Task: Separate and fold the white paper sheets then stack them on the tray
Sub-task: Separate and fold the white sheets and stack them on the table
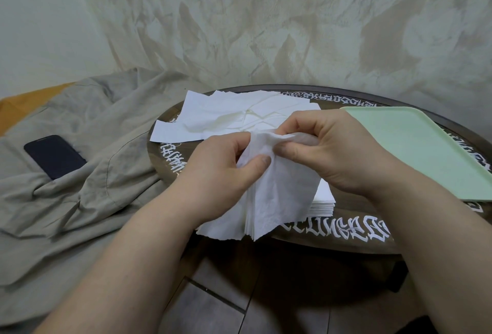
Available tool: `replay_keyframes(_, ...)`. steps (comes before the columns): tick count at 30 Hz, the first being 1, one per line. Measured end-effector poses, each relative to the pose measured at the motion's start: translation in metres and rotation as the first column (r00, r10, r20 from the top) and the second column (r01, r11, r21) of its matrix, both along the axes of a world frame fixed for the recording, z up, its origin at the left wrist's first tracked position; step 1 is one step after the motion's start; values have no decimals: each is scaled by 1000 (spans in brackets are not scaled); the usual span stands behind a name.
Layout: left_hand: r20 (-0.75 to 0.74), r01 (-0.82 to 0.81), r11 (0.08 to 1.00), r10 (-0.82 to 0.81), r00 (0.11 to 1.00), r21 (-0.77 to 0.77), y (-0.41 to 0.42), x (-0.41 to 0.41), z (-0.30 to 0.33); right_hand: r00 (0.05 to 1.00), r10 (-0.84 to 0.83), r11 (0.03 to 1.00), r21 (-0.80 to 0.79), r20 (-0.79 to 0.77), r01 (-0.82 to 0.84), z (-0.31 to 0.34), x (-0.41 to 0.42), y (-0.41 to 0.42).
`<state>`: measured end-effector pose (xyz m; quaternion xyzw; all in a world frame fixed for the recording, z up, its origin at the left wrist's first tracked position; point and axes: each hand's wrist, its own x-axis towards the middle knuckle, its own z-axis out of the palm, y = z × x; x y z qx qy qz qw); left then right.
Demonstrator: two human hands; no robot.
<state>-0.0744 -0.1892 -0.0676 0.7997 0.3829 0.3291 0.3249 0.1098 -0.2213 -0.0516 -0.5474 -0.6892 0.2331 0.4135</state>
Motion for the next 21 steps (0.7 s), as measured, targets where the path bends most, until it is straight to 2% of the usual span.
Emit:
replay_keyframes(13,-16,-23,1000,23,1000,4,0,2,-2,1000,-6,1000,23,8,6,-3,-2,2)
replay_keyframes(18,-42,-93,991,97,994,95,3,1,-4,968,-143,961,261,207,87,-8,-4,6)
replay_keyframes(21,-39,-85,993,88,995,77,2,1,-4,949,-167,937,343,269,67,-10,-4,9)
